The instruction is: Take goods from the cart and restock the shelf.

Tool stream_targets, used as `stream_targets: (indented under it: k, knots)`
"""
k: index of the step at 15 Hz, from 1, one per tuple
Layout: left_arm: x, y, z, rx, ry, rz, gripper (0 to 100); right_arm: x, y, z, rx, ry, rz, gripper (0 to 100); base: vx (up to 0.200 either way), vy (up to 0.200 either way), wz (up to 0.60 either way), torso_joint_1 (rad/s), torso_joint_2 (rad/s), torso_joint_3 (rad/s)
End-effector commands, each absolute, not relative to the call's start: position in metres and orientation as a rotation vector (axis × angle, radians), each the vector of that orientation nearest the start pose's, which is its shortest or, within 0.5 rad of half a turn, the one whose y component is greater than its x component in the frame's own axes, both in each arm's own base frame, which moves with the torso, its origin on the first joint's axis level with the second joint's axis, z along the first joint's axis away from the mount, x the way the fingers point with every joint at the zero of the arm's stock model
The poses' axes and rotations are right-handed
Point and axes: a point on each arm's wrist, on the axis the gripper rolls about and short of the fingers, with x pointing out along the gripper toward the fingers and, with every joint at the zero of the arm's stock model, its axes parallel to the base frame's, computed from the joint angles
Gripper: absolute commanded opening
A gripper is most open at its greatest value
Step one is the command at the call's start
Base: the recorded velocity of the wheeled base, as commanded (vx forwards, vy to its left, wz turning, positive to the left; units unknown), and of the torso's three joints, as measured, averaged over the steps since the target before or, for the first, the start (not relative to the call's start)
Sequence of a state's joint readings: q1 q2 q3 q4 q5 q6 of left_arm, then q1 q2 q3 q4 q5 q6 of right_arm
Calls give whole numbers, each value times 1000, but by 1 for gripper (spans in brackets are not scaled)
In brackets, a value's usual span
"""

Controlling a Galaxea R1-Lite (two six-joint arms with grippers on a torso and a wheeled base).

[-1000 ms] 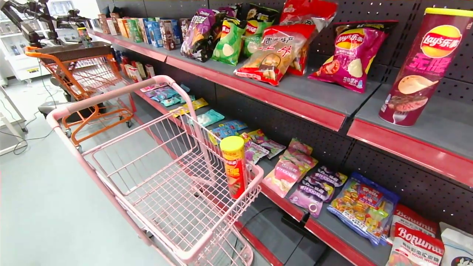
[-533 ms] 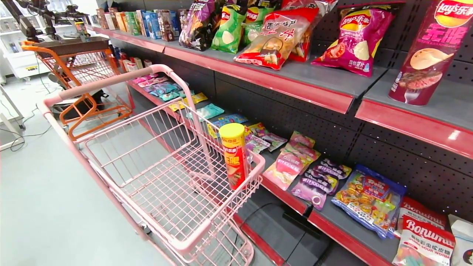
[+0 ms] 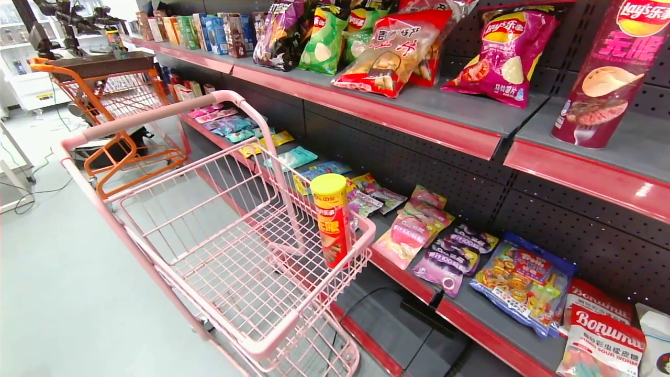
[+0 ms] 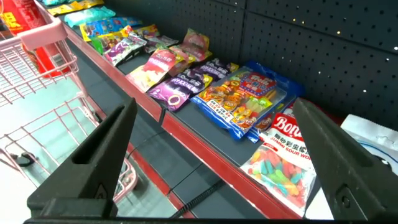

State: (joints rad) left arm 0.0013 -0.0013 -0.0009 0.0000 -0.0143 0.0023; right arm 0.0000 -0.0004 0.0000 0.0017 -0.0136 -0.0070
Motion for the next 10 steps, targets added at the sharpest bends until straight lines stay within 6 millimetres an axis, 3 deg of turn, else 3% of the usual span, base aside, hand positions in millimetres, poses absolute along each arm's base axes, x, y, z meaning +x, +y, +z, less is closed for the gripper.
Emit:
stream_targets:
  k: [1,2,3,5,8,10]
  knots:
    - [-24,-1,79,0,-14,-23,100,-23,0,75,-8,2,-14,100,0,0,0,0,0,0]
    - [-26,-1,86,-4,-34,-41,100,-23,0,75,-8,2,-14,100,0,0,0,0,0,0]
    - [-21,-1,157,-117,-34,-153,100,-23,0,75,-8,2,-14,100,0,0,0,0,0,0]
    - [6,-3,209,-173,7,-184,100,-23,0,75,-6,2,-14,100,0,0,0,0,0,0]
    - [54,-6,218,-115,110,-178,100,-23,0,76,-6,0,-14,100,0,0,0,0,0,0]
    - [117,-14,218,-108,173,-226,100,-23,0,76,-6,0,-14,100,0,0,0,0,0,0]
